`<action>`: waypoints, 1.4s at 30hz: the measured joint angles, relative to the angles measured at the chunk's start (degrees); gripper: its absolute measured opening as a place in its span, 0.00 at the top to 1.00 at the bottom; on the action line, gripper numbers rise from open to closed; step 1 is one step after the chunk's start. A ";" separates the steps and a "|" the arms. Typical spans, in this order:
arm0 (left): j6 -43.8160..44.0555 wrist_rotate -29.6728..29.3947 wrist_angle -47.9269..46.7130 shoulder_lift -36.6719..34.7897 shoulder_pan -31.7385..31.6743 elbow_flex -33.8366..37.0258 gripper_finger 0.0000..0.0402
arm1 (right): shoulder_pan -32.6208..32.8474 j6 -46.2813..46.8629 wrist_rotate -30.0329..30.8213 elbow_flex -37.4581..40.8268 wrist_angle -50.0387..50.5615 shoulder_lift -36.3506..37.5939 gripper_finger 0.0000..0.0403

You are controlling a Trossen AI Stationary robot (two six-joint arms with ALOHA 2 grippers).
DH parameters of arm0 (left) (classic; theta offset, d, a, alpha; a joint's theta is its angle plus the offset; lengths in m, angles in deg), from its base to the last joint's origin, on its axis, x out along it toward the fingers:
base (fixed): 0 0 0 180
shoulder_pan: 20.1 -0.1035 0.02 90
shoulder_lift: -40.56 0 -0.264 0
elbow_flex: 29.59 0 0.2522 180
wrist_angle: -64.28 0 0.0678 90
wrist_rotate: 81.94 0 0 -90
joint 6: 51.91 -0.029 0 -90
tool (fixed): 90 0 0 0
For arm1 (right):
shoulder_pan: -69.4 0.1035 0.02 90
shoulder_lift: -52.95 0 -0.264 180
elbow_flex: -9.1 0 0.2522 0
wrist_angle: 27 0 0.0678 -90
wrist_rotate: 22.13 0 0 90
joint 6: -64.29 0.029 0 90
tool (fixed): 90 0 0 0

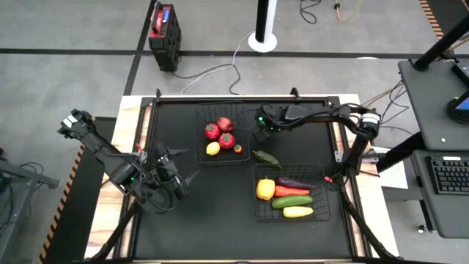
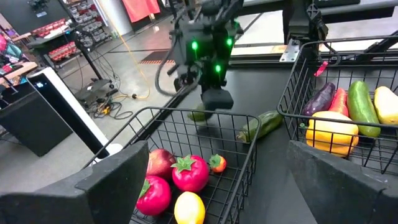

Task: Sort produce into baskets
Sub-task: Put the green lime into the top black wire basket

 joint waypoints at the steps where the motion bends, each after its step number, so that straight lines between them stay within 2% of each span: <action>1: 0.00 -0.01 0.02 -0.01 -0.02 0.00 0.10 | 0.00 -0.14 0.02 -0.40 0.92 1.04 0.46; 7: 0.00 0.00 0.04 0.01 -0.02 0.00 0.10 | 0.00 -0.50 1.55 -2.84 3.95 9.16 0.46; 12: -0.08 -0.01 0.00 -0.01 -0.02 0.00 0.10 | 1.35 -0.51 1.37 -4.75 0.38 15.42 0.46; 17: -0.89 -0.26 0.02 -0.01 -0.02 0.00 0.10 | 4.25 -1.87 -2.41 -6.51 -5.90 16.89 0.47; 26: -1.75 -0.57 0.00 -0.01 -0.02 -0.01 0.10 | 9.55 -15.39 -7.95 -12.69 -7.50 11.34 0.47; 28: -1.87 -0.57 -0.02 -0.01 -0.02 0.00 0.10 | 9.94 -19.49 -11.40 -13.87 -7.38 9.92 0.47; 32: -1.95 -0.59 -0.02 -0.01 -0.02 0.00 0.10 | 10.21 -29.00 -22.19 -15.08 -5.93 7.20 0.47; 42: -1.95 -0.71 0.00 -0.01 -0.02 0.00 0.10 | 11.95 -35.43 -23.02 -24.07 2.82 -0.89 0.47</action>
